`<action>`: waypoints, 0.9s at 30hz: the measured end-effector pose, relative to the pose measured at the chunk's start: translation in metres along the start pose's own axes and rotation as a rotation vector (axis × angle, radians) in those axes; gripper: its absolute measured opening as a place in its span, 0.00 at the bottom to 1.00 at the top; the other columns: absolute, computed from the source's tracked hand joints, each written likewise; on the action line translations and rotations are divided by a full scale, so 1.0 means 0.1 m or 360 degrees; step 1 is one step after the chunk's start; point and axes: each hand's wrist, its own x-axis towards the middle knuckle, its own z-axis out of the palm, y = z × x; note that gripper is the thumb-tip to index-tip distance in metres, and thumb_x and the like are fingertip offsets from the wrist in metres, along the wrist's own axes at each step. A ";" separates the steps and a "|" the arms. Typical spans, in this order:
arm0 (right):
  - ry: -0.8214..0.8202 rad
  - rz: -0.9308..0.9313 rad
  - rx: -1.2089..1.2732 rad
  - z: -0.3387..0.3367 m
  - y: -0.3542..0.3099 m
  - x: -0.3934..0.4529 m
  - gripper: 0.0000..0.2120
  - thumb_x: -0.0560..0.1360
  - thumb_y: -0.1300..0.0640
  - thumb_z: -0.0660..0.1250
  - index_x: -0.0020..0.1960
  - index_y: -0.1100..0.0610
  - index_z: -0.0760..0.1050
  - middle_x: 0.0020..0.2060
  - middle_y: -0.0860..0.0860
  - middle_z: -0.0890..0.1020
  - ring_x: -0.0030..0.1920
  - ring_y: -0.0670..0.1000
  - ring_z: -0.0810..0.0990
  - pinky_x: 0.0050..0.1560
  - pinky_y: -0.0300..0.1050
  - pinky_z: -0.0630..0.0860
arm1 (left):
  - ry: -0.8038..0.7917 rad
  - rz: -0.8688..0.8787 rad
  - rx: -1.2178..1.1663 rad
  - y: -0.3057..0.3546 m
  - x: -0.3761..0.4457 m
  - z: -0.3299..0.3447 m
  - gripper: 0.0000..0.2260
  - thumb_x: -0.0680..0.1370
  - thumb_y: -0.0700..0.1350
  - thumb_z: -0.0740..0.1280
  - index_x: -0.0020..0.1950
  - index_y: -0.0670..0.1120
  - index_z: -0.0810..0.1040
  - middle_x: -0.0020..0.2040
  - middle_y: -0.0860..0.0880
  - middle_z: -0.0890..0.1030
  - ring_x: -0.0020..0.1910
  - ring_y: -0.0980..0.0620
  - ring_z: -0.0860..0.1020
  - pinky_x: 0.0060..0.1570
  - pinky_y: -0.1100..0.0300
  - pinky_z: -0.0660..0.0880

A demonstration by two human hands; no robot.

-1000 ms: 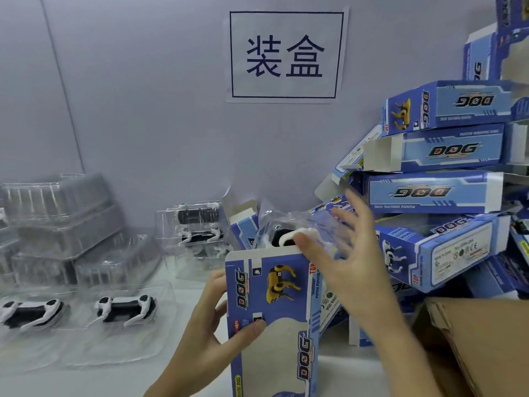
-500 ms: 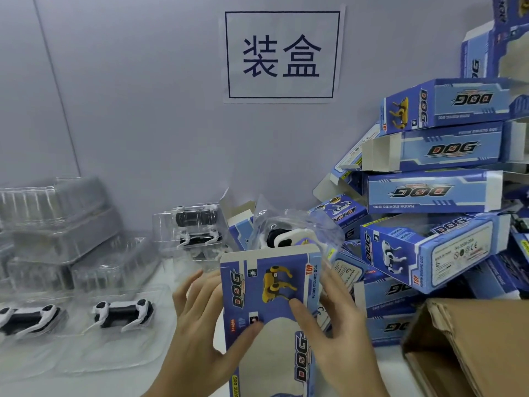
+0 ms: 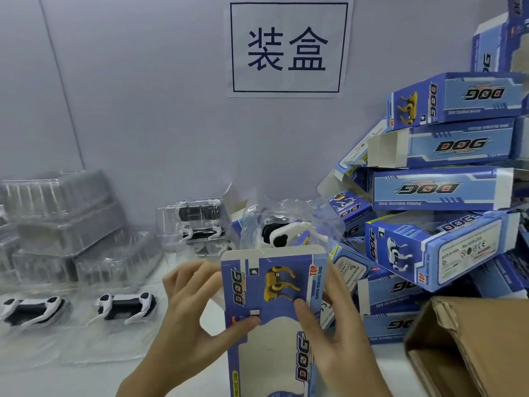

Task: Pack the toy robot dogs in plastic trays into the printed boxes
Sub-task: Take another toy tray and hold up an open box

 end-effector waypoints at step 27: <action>-0.0101 -0.0146 -0.0266 -0.06 -0.10 0.11 0.18 0.81 0.46 0.67 0.70 0.46 0.76 0.73 0.44 0.71 0.73 0.47 0.73 0.64 0.30 0.70 | 0.0047 -0.0436 -0.0951 0.04 -0.11 0.20 0.30 0.74 0.58 0.79 0.69 0.54 0.67 0.68 0.54 0.78 0.65 0.46 0.81 0.55 0.49 0.84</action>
